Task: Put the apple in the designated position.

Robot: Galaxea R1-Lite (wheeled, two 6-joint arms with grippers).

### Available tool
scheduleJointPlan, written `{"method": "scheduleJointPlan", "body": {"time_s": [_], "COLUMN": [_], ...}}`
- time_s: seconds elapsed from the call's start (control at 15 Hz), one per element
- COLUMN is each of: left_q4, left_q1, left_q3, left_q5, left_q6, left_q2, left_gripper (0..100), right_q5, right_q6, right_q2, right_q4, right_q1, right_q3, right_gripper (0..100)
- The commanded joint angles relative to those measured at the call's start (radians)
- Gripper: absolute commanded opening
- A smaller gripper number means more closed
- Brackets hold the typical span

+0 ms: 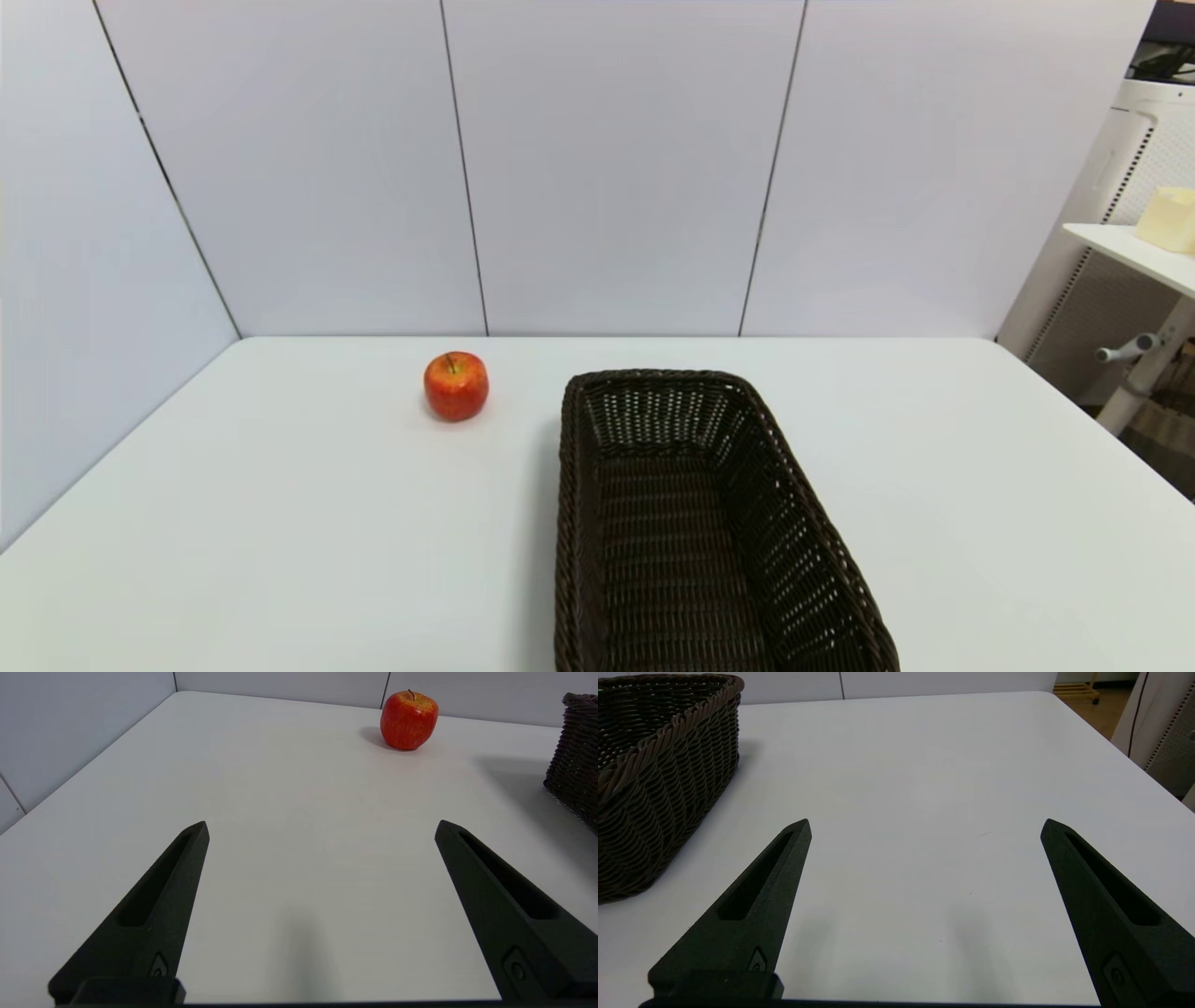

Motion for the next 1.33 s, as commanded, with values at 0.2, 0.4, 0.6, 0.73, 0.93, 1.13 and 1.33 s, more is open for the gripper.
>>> {"method": "scheduleJointPlan", "body": {"time_s": [0.2,0.4,0.6,0.73,0.93,1.13,1.33], "left_q4": [-0.042,-0.074,-0.194,-0.209,-0.209,-0.246,-0.329], "left_q1": [0.001,0.000,-0.023,-0.074,-0.123,-0.120,-0.116], "left_q3": [-0.313,-0.696,-0.922,-1.022,-1.132,-1.181,-1.189], "left_q5": [0.003,0.000,-0.121,-0.233,-0.325,-0.468,-0.517], "left_q6": [0.052,0.186,0.282,0.285,0.335,0.411,0.448], "left_q2": [0.552,0.986,1.350,1.523,1.741,1.902,2.018], "left_gripper": [100,100,100,100,100,100,100], "right_q5": [0.000,0.000,-0.001,-0.001,-0.001,0.000,0.000], "right_q6": [0.000,0.000,0.000,0.000,0.000,0.000,0.000], "right_q2": [0.001,0.001,0.001,0.001,0.001,0.001,0.001], "right_q4": [0.000,0.000,0.000,0.000,0.000,0.000,0.000], "right_q1": [0.000,0.000,0.000,0.000,0.000,0.000,0.000], "right_q3": [0.000,0.000,0.000,0.000,0.000,0.001,0.000], "right_gripper": [100,100,100,100,100,100,100]}}
